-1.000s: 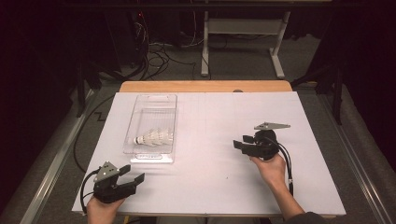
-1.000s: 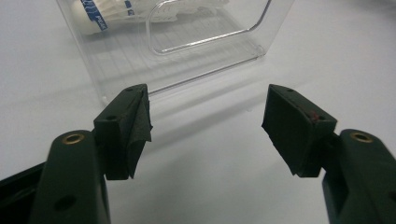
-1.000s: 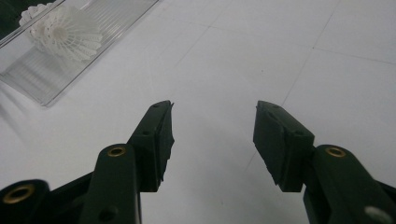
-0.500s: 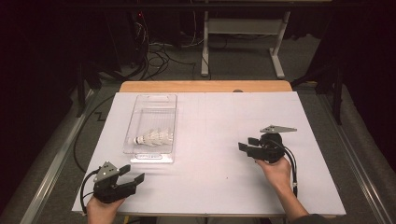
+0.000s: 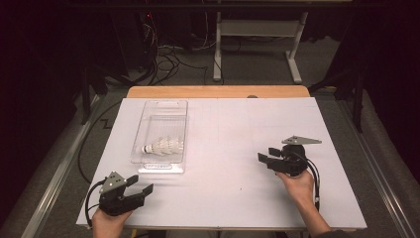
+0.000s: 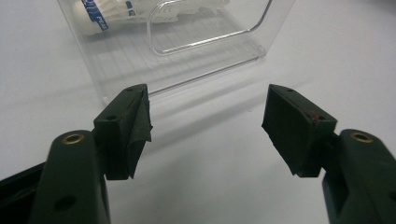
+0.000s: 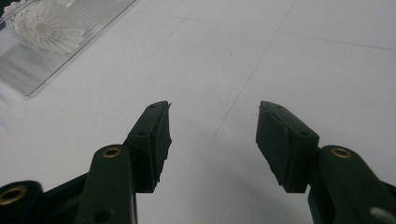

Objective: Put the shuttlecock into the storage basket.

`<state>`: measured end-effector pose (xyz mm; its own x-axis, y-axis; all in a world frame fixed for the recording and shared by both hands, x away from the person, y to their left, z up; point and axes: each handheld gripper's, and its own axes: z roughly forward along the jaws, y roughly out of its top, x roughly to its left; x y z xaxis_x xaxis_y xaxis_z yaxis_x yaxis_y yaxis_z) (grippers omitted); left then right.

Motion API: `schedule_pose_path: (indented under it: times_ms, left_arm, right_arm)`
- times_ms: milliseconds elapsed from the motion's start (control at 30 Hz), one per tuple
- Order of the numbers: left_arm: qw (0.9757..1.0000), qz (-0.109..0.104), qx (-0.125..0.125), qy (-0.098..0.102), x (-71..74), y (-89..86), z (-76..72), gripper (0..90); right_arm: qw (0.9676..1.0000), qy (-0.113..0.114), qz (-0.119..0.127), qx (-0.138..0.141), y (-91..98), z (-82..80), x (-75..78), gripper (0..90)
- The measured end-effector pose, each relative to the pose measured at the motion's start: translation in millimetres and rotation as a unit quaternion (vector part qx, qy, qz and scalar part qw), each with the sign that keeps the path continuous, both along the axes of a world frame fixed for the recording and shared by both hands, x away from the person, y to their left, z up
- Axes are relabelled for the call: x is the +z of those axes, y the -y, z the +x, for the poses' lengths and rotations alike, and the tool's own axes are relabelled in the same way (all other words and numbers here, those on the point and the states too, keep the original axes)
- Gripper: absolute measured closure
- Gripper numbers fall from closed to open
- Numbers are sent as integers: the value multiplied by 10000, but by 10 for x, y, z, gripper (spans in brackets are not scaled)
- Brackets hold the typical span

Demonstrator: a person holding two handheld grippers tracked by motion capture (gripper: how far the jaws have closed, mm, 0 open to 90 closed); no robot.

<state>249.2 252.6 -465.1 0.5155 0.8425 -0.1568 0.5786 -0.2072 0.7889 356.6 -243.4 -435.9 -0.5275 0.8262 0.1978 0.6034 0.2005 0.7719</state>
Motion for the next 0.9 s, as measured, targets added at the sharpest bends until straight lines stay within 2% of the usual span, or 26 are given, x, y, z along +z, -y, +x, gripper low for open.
schedule_pose_path:
  times_ms: [400, 900]
  left_arm:
    - [10000, -3, 6, -3, -1, 0, 1, 331]
    - [10000, 0, 15, -4, 1, -4, 0, 331]
  right_arm:
    - [10000, 36, -43, -58, 75, -56, -20, 445]
    - [9997, 124, 76, -193, 255, -182, -28, 419]
